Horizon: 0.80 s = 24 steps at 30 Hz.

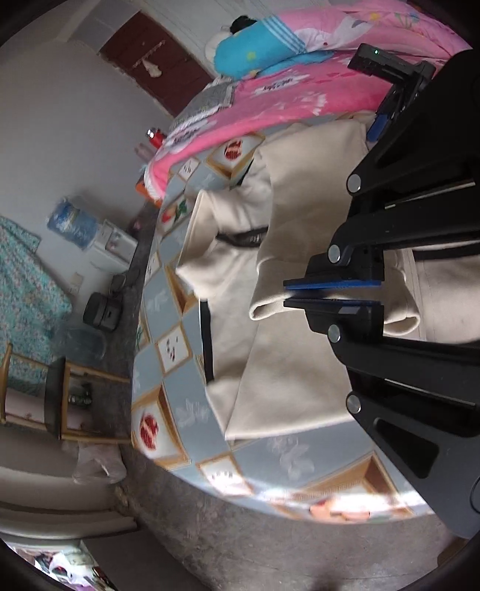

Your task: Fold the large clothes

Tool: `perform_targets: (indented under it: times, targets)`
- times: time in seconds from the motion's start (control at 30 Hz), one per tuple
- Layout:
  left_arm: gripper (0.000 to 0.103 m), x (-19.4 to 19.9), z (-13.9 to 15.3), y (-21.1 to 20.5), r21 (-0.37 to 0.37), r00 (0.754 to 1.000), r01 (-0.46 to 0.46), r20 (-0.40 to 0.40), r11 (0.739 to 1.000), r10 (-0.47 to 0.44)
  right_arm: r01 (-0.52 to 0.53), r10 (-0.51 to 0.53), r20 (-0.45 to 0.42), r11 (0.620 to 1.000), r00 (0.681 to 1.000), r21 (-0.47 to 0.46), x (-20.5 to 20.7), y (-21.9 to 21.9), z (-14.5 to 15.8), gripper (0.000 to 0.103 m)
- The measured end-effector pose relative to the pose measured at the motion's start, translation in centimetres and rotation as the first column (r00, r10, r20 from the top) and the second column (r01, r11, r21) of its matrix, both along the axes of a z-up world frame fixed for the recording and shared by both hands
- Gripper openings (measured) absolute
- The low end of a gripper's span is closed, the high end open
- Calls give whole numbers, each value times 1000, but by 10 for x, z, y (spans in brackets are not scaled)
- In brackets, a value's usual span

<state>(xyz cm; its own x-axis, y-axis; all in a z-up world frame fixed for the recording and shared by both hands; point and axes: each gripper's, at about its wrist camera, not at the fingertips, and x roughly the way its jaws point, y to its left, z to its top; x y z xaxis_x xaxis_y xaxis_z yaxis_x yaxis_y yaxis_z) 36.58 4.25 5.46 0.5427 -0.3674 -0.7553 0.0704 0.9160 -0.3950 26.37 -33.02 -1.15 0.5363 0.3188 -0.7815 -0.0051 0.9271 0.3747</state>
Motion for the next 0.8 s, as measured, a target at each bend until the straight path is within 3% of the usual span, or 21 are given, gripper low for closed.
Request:
perform_targets:
  times: [0.27, 0.47, 0.53, 0.67, 0.77, 0.8]
  targets:
    - [4, 7, -69, 36, 48, 979, -82, -184, 995, 89, 3, -3, 8, 1000, 1000, -29, -8, -5, 20, 59]
    - [4, -2, -70, 38, 52, 984, -76, -157, 996, 83, 63, -61, -52, 997, 997, 45, 18, -49, 52, 59]
    - [4, -2, -70, 37, 59, 985, -73, -154, 996, 81, 79, -73, -83, 994, 994, 75, 45, -65, 51, 59]
    - [4, -5, -65, 38, 53, 988, -72, -133, 996, 79, 172, -165, -133, 984, 977, 39, 96, -89, 32, 59]
    - [4, -8, -57, 39, 57, 991, -66, -112, 996, 72, 228, -223, -146, 973, 964, 19, 127, -103, 16, 50]
    - [4, -9, -56, 40, 61, 991, -63, -110, 996, 70, 237, -231, -149, 971, 962, 28, 135, -107, 10, 40]
